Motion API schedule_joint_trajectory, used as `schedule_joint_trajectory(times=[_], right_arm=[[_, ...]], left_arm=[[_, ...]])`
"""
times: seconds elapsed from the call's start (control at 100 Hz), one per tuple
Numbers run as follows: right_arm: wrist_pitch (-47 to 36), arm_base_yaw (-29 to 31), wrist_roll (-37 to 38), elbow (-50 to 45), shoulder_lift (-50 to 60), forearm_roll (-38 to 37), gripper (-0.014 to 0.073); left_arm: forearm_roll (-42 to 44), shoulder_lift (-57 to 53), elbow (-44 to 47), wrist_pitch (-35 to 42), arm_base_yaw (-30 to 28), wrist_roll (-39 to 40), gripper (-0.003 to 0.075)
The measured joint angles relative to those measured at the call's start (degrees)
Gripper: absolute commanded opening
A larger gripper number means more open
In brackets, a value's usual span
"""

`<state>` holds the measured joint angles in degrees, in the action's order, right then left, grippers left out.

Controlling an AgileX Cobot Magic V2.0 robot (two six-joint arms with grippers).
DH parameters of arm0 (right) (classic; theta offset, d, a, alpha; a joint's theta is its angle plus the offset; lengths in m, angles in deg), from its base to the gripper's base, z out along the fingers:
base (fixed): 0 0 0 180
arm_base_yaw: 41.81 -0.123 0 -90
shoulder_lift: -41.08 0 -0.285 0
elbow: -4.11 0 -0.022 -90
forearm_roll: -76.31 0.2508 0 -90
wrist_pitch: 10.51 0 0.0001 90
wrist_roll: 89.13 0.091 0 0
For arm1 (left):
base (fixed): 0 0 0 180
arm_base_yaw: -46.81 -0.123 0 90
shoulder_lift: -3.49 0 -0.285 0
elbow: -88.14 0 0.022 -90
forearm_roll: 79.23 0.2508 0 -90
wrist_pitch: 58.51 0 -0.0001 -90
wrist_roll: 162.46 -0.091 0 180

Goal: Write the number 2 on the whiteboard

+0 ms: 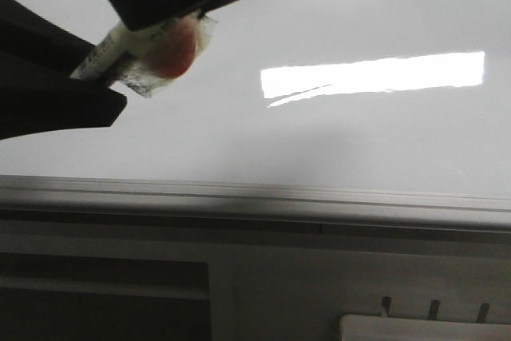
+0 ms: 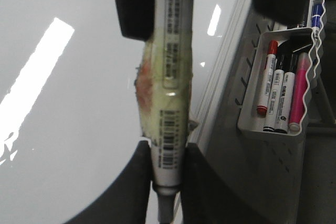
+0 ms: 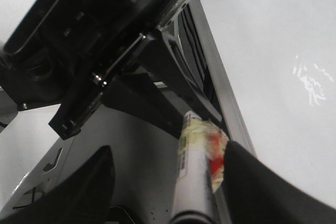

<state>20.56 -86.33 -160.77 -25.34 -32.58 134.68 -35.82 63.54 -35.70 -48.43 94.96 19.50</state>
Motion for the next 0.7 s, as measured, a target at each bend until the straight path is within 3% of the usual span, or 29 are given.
schedule_joint_trajectory(times=[0.09, 0.22, 0.42, 0.49, 0.64, 0.7], right_arm=[[-0.59, 0.00, -0.13, 0.00, 0.00, -1.66, 0.0197], [-1.09, 0.00, -0.13, 0.00, -0.02, -3.25, -0.0078], [-1.89, 0.00, -0.26, 0.00, -0.12, -4.28, -0.0076], [-2.29, 0.00, -0.26, 0.09, -0.12, -4.28, -0.0076], [-4.12, 0.24, 1.47, 0.36, -0.12, -4.00, -0.0075], [-4.82, 1.14, 1.86, 0.36, 0.02, -4.11, -0.0075]], left_arm=[[0.00, 0.00, 0.00, 0.00, 0.00, 0.00, -0.0020], [0.00, 0.00, 0.00, 0.00, 0.00, 0.00, -0.0020], [-0.23, 0.00, -0.37, -1.61, 0.00, 0.11, -0.0004], [-0.23, 0.00, -1.22, -3.11, 0.11, 0.11, 0.0079], [-0.23, -0.92, -3.47, -6.67, 0.23, -0.01, 0.0401], [-0.75, -2.09, -4.12, -8.83, 0.23, -0.01, 0.0455]])
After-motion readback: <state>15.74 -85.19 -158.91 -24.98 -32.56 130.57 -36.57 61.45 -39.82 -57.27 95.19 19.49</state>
